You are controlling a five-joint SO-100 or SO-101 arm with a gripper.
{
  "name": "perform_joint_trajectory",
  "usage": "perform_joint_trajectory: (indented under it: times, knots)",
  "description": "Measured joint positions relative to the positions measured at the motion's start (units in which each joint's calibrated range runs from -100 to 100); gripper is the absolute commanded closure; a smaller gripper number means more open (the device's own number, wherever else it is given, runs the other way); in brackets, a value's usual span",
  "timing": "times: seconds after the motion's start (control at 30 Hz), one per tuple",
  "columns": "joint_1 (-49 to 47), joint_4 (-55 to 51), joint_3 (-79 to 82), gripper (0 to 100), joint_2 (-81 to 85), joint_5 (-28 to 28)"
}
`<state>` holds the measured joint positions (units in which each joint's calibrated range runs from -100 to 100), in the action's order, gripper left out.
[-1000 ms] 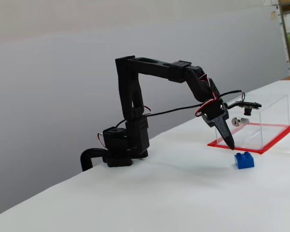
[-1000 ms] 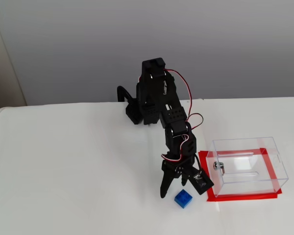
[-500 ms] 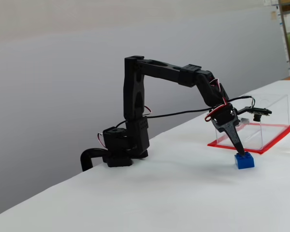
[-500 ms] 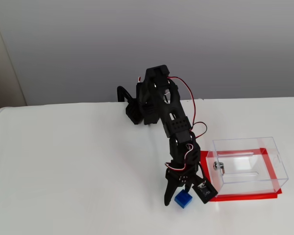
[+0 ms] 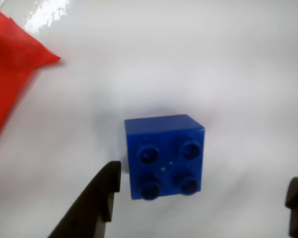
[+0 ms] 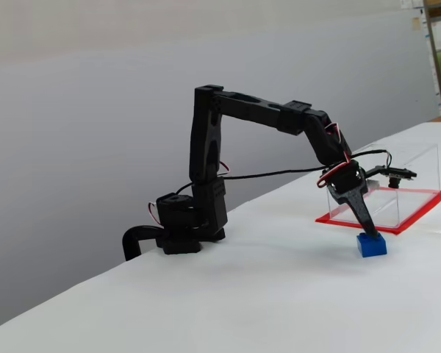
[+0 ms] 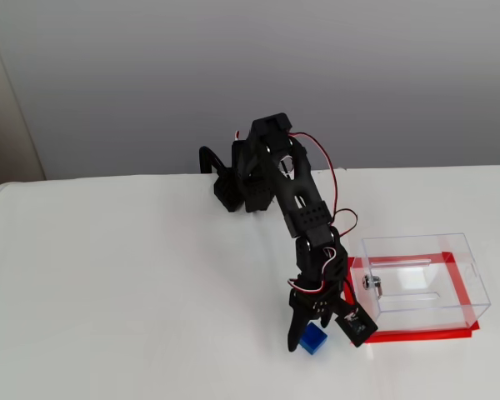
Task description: Pick the blue lego brick and place it into the transparent box
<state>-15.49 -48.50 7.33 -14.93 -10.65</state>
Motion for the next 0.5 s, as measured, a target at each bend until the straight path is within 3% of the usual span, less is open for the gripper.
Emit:
perform_joint_trajectory:
  times: [0.5]
  knots:
    - [0.0,0.0,-3.3,64,-5.8,0.0]
